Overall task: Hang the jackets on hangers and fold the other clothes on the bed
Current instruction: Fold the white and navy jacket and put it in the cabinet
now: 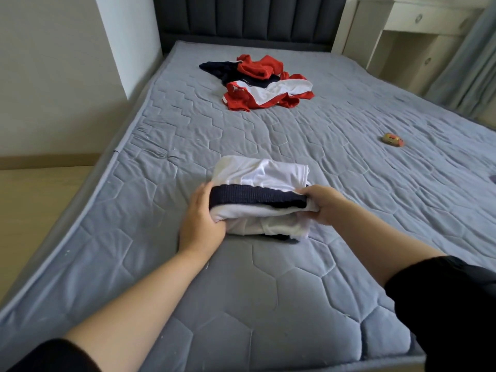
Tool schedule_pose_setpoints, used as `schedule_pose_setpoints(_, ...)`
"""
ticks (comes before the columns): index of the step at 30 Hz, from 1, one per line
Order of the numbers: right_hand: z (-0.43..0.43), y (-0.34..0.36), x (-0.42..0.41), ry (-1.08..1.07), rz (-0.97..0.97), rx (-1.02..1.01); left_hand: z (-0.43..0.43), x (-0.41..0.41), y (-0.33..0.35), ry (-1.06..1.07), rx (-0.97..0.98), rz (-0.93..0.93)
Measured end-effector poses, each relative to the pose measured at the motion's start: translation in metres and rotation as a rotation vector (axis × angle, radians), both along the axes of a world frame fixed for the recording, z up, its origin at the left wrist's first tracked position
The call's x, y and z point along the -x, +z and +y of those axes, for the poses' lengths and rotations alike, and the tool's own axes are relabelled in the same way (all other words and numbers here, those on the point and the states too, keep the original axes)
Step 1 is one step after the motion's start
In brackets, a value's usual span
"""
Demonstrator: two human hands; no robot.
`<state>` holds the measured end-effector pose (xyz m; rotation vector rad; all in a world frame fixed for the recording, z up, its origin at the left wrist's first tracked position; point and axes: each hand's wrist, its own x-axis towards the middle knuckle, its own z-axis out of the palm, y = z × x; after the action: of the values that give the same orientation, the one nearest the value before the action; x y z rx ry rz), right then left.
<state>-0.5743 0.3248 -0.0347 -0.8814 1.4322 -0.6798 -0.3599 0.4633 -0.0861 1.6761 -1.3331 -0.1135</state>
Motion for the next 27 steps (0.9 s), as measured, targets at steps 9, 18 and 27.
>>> schedule_pose_setpoints(9,0.018,-0.011,0.008,0.140,0.298,0.004,-0.012,-0.034,0.007,-0.304,-0.353,-0.090)
schedule_pose_setpoints(18,0.014,0.000,0.005,0.393,-0.044,-0.186,-0.032,-0.043,0.028,-0.304,-0.427,1.139)
schedule_pose_setpoints(27,0.022,0.000,-0.008,0.281,-0.108,-0.148,-0.035,-0.022,0.023,-0.126,-0.426,1.150)
